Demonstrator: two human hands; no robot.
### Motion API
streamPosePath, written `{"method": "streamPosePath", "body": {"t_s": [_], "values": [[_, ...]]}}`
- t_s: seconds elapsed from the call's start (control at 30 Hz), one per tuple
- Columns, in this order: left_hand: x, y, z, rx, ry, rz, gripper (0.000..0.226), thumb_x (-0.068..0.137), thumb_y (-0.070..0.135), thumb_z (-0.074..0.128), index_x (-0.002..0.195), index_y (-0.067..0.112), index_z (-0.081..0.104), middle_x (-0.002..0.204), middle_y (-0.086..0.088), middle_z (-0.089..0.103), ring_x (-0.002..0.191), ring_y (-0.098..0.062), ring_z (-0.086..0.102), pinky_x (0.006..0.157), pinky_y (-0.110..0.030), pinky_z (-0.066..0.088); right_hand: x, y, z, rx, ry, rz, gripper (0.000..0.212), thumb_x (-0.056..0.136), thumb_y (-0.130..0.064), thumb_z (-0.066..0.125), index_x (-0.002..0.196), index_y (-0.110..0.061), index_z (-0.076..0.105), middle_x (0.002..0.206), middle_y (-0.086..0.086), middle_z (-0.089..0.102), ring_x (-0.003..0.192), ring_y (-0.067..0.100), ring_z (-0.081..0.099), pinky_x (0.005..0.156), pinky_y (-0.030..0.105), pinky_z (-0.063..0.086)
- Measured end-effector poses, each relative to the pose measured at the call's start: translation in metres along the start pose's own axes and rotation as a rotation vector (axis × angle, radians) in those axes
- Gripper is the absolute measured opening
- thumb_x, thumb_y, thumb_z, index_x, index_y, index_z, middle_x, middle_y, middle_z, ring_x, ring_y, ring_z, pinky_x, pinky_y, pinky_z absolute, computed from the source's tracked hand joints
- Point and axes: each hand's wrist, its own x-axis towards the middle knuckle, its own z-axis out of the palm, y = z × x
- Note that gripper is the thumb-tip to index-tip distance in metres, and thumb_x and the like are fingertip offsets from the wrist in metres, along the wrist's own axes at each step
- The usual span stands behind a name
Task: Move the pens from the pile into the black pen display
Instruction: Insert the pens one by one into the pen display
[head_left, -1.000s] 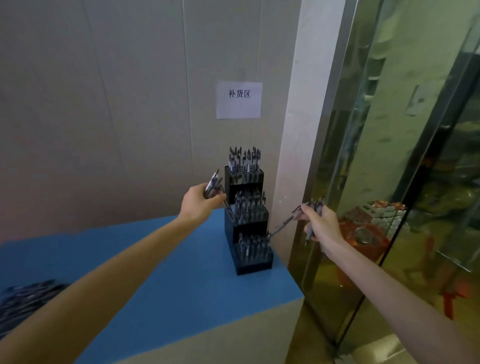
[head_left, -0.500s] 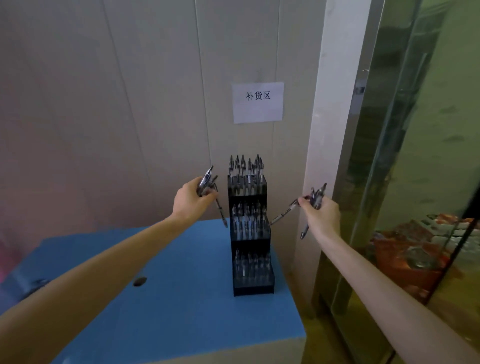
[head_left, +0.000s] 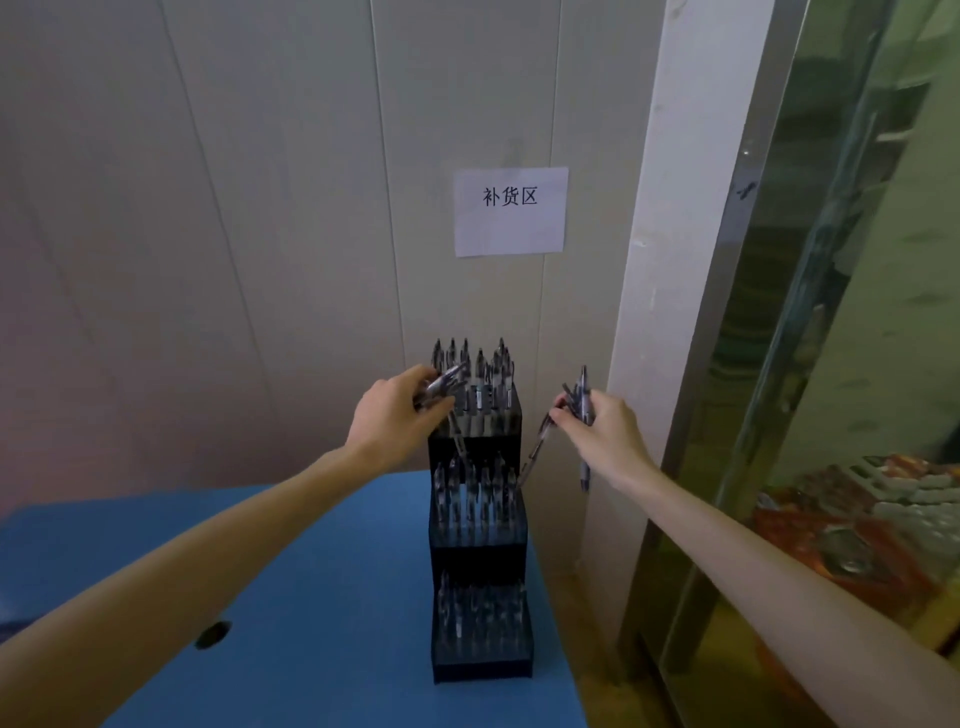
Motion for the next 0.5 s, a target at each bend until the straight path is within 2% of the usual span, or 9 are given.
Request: {"method": "streamPosePath", "body": {"t_s": [0.13,0.2,0.27,0.33,0.43,0.5], "values": [[0.008,-0.016,0.017,0.076,-0.016,0.043,0.021,0.096,0.036,0.068,0.112,0.022,0.065,0.078,0.01,0.068,0.062,-0.01,0.062,0.058,-0.031,0.053,0.024,0.016,0.018,-0.045,-0.07,-0.039,0.01,0.098,-0.029,0.066,0.095,-0.02,0.069,0.071,0.009,0.062,0.057,0.018,0.046,0.058,0.033,0.041],[0.006,-0.026,0.024,0.076,-0.042,0.041,0.021,0.097,0.035,0.067,0.113,0.021,0.064,0.074,0.014,0.063,0.059,-0.005,0.058,0.054,-0.027,0.046,0.027,0.024,0.024,-0.031,-0.078,-0.059,0.013,0.098,-0.029,0.066,0.095,-0.017,0.07,0.069,0.009,0.06,0.054,0.014,0.045,0.054,0.029,0.039],[0.002,-0.034,0.029,0.078,-0.076,0.041,0.019,0.098,0.035,0.066,0.111,0.022,0.063,0.071,0.016,0.06,0.056,-0.002,0.055,0.051,-0.022,0.038,0.026,0.031,0.03,-0.05,-0.109,-0.095,0.018,0.098,-0.029,0.066,0.093,-0.012,0.069,0.064,0.004,0.055,0.048,0.008,0.04,0.047,0.019,0.034],[-0.003,-0.042,0.033,0.059,-0.093,0.044,0.017,0.097,0.036,0.067,0.107,0.023,0.062,0.069,0.018,0.058,0.054,-0.002,0.054,0.051,-0.019,0.036,0.024,0.041,0.037,-0.114,-0.144,-0.126,0.022,0.097,-0.033,0.066,0.091,-0.012,0.068,0.061,0.001,0.054,0.047,0.009,0.039,0.046,0.021,0.032],[-0.009,-0.05,0.039,0.077,-0.105,0.082,0.018,0.096,0.036,0.07,0.107,0.023,0.064,0.067,0.022,0.056,0.053,-0.002,0.054,0.051,-0.019,0.036,0.024,0.053,0.046,-0.177,-0.189,-0.161,0.024,0.096,-0.038,0.066,0.088,-0.015,0.068,0.063,0.004,0.058,0.05,0.019,0.047,0.049,0.033,0.037],[-0.01,-0.053,0.044,0.077,-0.149,0.093,0.018,0.095,0.036,0.07,0.107,0.023,0.065,0.066,0.021,0.056,0.053,-0.004,0.054,0.051,-0.019,0.037,0.026,0.058,0.047,-0.167,-0.218,-0.168,0.023,0.096,-0.038,0.066,0.089,-0.016,0.069,0.065,0.006,0.06,0.053,0.023,0.051,0.05,0.034,0.037]]}}
